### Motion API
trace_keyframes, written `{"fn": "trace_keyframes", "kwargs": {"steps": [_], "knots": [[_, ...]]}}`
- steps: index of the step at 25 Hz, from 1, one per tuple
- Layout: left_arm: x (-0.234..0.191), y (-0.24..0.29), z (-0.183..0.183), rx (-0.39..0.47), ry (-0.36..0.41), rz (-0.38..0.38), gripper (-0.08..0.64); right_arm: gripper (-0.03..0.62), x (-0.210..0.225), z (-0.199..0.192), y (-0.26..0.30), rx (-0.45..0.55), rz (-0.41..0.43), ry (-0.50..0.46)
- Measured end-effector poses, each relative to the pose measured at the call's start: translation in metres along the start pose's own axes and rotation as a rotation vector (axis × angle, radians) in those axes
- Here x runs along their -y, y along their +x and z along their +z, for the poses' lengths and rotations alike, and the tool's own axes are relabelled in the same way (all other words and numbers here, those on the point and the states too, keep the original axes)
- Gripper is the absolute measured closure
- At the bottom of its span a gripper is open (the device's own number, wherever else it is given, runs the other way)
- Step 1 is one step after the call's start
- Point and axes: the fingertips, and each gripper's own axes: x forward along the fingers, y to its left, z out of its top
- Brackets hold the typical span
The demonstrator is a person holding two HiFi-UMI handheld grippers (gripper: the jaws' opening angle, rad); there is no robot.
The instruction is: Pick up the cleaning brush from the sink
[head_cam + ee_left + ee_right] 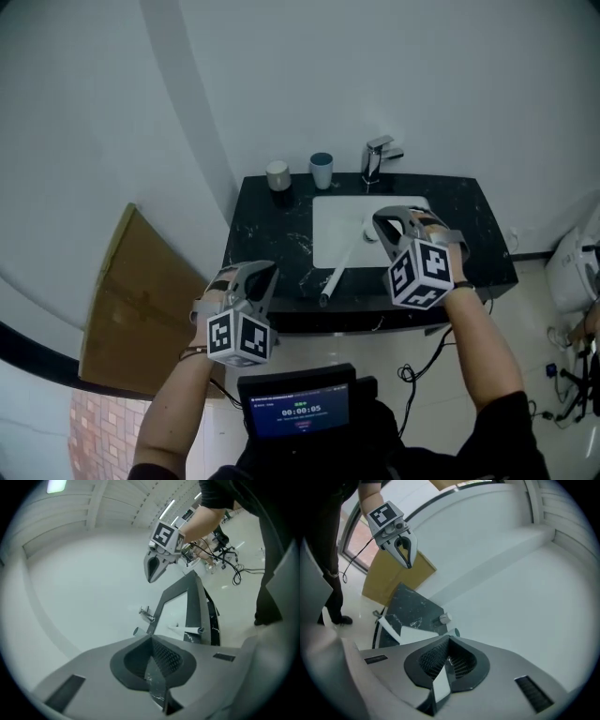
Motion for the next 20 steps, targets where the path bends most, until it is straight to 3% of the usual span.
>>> {"fn": "trace_keyframes", "kwargs": {"steps": [5,7,10,12,17,20], "knots": [[-0.063,0.042,-0.037,0.083,-0.126,-0.116,0.541,0.586,0.019,0.01,0.073,-0.047,0.007,0.325],[-0.079,0.061,-0.036,0.134,-0.19,-0.169,0.542,0.586,0.024,0.001,0.096,-0.098,0.003,0.353],[-0.103,0.097,-0.036,0.172,-0.181,-0.178,0.541,0.586,0.039,-0.016,0.127,-0.159,-0.027,0.325],[-0.113,0.123,-0.043,0.172,-0.207,-0.183,0.541,0.586,0.045,-0.03,0.147,-0.168,-0.029,0.387],[-0.139,0.195,-0.062,0.214,-0.478,-0.258,0.541,0.586,0.054,-0.072,0.194,-0.22,-0.052,0.593],[-0.143,0.232,-0.078,0.185,-0.615,-0.344,0.542,0.586,0.043,-0.092,0.217,-0.269,-0.063,0.829]]}}
